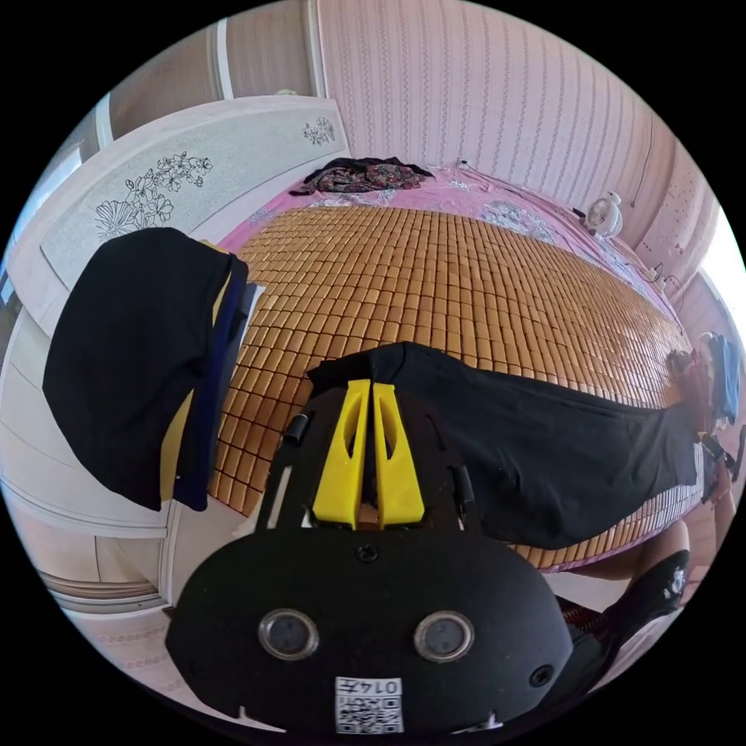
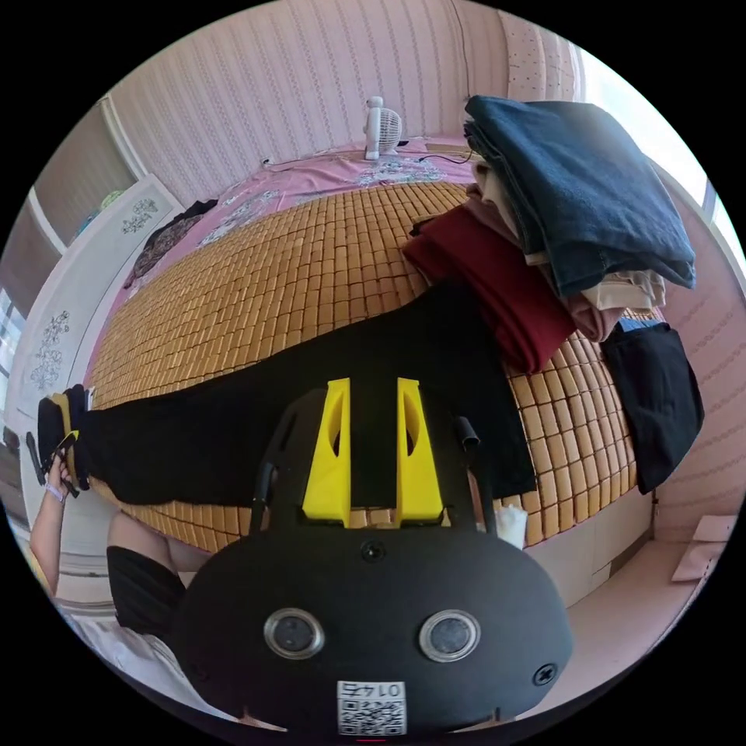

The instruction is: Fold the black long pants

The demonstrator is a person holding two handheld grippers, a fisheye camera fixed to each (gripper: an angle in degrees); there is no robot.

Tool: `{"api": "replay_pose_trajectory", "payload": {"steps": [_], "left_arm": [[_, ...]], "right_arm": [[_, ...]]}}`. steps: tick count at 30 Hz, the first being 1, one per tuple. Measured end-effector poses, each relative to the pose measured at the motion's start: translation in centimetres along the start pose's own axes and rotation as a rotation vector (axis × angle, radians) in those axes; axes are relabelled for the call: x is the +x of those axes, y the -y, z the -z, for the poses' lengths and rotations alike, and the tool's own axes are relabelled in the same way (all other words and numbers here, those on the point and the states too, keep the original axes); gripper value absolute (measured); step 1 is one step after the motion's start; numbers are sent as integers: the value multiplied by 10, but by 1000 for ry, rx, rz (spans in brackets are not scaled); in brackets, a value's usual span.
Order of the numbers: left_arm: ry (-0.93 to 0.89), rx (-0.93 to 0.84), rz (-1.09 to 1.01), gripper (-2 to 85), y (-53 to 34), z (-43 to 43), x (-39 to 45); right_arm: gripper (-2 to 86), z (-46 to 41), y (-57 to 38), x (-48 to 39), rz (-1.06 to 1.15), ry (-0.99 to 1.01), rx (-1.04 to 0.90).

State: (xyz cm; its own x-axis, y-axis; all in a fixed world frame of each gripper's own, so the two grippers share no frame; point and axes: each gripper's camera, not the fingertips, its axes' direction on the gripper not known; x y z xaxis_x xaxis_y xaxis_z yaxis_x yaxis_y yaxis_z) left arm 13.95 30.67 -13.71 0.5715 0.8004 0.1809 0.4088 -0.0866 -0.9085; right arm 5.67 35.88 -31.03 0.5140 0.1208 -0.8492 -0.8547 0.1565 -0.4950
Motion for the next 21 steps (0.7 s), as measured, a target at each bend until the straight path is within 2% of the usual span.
{"api": "replay_pose_trajectory", "payload": {"steps": [8, 10, 14, 18, 21], "left_arm": [[-91, 54, 132, -10, -6, -21, -29], [-109, 68, 141, -10, -8, -27, -31], [-165, 115, 142, -10, -11, -30, -36], [-193, 192, 109, -10, -13, -15, -40], [-257, 270, 143, -10, -29, 3, -52]], "right_arm": [[96, -69, 64, 12, -218, -43, -15], [80, -88, 67, 19, -236, -85, -86], [31, -79, 58, 26, -147, -86, -56], [14, -36, 39, 49, -162, 75, 69], [9, 26, 0, 77, -181, 295, 272]]}}
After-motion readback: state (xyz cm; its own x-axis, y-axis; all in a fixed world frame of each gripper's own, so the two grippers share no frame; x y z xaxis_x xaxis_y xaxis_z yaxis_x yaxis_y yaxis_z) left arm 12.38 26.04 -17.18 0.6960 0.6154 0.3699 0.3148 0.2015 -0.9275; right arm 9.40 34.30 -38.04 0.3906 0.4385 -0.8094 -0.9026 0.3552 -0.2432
